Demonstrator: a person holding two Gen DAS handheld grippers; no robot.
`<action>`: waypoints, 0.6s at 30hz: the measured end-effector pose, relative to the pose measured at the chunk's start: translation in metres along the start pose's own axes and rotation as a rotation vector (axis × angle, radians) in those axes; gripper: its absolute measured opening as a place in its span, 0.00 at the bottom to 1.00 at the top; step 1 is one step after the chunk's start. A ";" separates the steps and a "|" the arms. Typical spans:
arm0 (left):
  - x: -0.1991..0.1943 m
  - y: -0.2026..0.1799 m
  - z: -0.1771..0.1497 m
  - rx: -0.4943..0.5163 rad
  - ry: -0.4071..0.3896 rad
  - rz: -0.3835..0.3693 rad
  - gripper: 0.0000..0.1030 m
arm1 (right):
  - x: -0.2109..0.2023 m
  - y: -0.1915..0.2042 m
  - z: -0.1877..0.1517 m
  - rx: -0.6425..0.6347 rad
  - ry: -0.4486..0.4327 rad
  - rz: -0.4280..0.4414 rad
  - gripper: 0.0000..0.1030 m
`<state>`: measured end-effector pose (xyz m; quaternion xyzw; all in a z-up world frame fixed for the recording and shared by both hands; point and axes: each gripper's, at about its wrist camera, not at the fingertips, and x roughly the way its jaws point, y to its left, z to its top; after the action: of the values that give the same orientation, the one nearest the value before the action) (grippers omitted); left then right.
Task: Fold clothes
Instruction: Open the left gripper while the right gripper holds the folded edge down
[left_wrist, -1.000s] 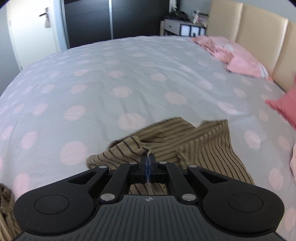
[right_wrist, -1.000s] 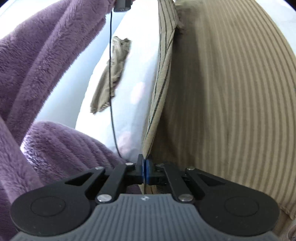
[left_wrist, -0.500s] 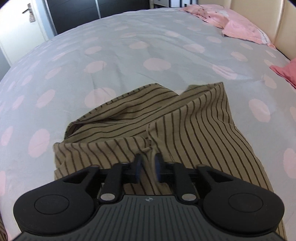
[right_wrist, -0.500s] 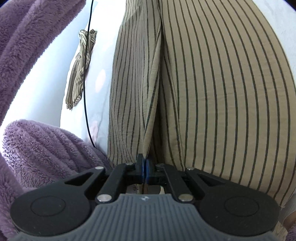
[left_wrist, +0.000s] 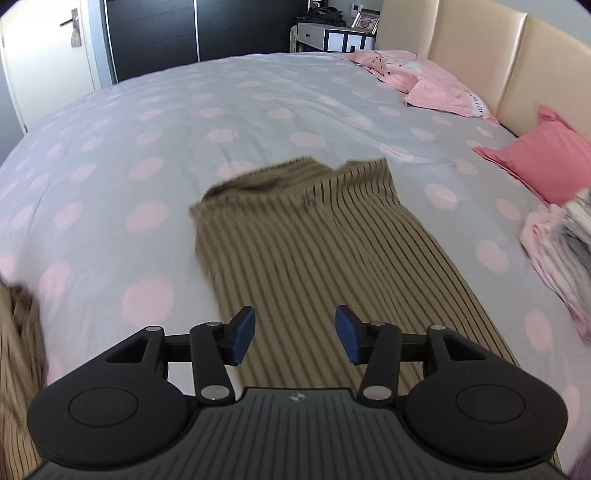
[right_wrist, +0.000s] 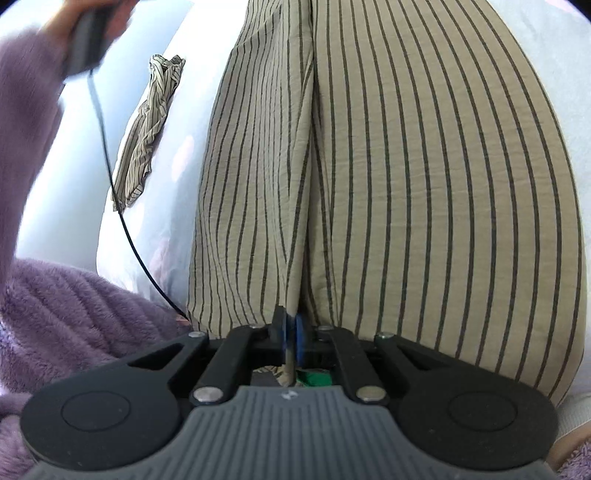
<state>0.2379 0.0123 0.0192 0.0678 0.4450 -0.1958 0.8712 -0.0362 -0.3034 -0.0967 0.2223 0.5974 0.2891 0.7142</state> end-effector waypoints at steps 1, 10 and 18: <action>-0.011 0.001 -0.016 -0.012 0.007 -0.013 0.46 | 0.001 0.001 -0.002 -0.009 -0.001 -0.007 0.09; -0.058 -0.012 -0.177 -0.149 0.201 -0.163 0.48 | 0.013 0.013 -0.018 -0.110 0.008 -0.066 0.30; -0.057 -0.044 -0.243 -0.145 0.252 -0.212 0.48 | 0.020 0.017 -0.029 -0.127 0.030 -0.093 0.03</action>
<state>0.0079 0.0593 -0.0773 -0.0186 0.5684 -0.2439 0.7856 -0.0644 -0.2783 -0.1048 0.1442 0.5982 0.2962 0.7305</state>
